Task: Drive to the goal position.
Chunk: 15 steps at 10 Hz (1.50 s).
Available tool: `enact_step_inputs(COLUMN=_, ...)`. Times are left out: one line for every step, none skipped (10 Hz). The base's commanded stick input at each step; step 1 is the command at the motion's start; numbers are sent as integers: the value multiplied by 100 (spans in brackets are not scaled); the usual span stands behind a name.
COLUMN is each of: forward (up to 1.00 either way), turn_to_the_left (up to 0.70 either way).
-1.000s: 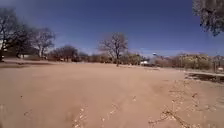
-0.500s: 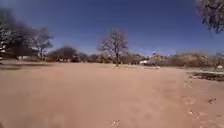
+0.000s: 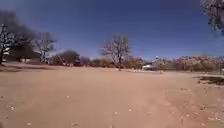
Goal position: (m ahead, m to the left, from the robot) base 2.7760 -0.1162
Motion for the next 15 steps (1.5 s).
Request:
enact_step_inputs(forward=100, turn_to_the_left=-19)
enact_step_inputs(forward=100, turn_to_the_left=-27)
enact_step_inputs(forward=100, turn_to_the_left=-27)
enact_step_inputs(forward=100, turn_to_the_left=-27)
enact_step_inputs(forward=100, turn_to_the_left=-27)
enact_step_inputs(forward=100, turn_to_the_left=-27)
enact_step_inputs(forward=100, turn_to_the_left=-27)
enact_step_inputs(forward=100, turn_to_the_left=-23)
enact_step_inputs(forward=100, turn_to_the_left=-9)
enact_step_inputs(forward=100, turn_to_the_left=0)
enact_step_inputs(forward=100, turn_to_the_left=0)
enact_step_inputs(forward=100, turn_to_the_left=0)
enact_step_inputs(forward=100, turn_to_the_left=0)
enact_step_inputs(forward=100, turn_to_the_left=0)
enact_step_inputs(forward=100, turn_to_the_left=0)
